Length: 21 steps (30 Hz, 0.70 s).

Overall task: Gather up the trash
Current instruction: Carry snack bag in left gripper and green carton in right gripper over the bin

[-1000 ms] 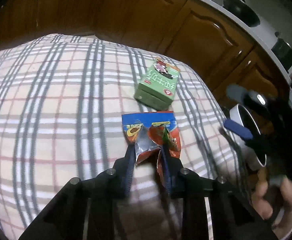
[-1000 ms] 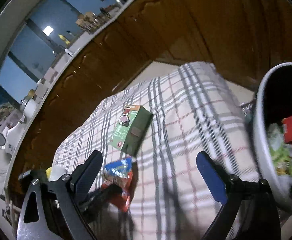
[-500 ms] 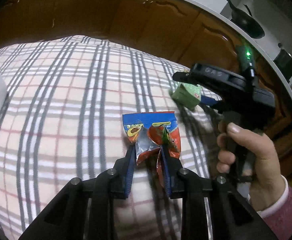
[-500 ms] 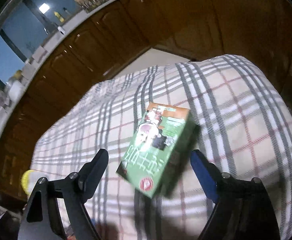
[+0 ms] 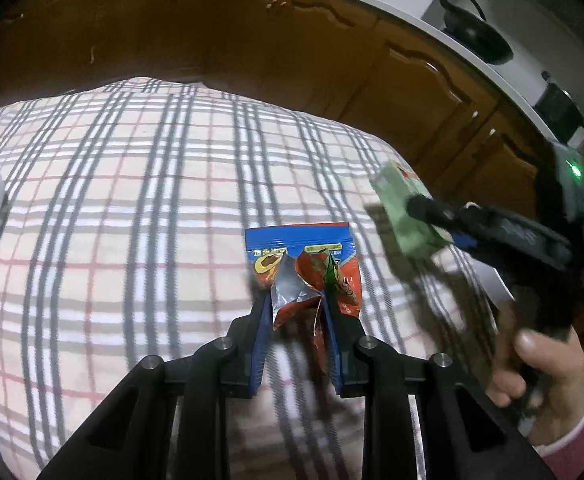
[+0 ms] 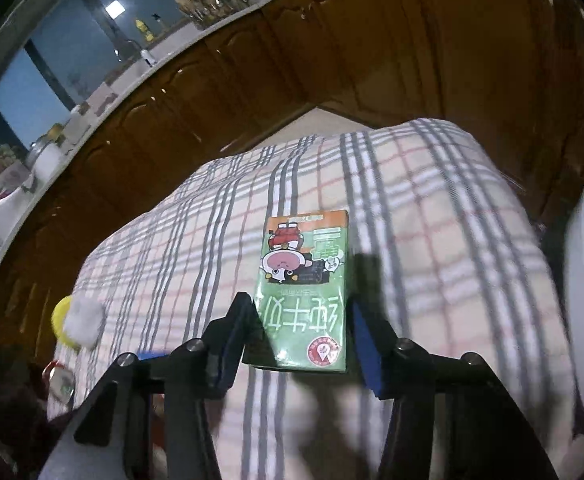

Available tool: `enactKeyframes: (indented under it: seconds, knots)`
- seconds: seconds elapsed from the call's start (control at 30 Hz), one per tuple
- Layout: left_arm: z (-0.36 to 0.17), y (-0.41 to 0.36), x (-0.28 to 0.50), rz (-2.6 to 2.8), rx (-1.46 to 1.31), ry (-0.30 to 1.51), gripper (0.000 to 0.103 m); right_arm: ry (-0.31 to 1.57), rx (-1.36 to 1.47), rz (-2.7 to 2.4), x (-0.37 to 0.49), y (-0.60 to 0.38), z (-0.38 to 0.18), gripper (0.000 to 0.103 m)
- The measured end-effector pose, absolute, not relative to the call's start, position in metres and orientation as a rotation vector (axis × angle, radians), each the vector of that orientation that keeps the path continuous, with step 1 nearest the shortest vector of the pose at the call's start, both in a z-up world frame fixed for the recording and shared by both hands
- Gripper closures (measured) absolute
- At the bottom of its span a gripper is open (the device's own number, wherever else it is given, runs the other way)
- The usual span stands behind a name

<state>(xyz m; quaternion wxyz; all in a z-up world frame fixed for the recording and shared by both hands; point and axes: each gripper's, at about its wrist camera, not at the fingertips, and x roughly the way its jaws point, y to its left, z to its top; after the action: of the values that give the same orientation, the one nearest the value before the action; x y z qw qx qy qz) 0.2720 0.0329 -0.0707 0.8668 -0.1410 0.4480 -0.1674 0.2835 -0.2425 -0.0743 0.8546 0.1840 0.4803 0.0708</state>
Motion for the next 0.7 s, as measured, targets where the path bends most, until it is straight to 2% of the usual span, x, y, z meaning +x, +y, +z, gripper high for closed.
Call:
enactKeyframes:
  seconds: [0.4, 0.7]
  knots:
    - [-0.053, -0.026, 0.253, -0.448, -0.177, 0.932, 0.08, 0.93, 0.398, 0.107, 0.185, -0.299, -0.047, 0.054]
    - [-0.039, -0.07, 0.236, -0.509, -0.082, 0.92, 0.08, 0.882, 0.444, 0.067, 0.151, -0.328, -0.037, 0.054]
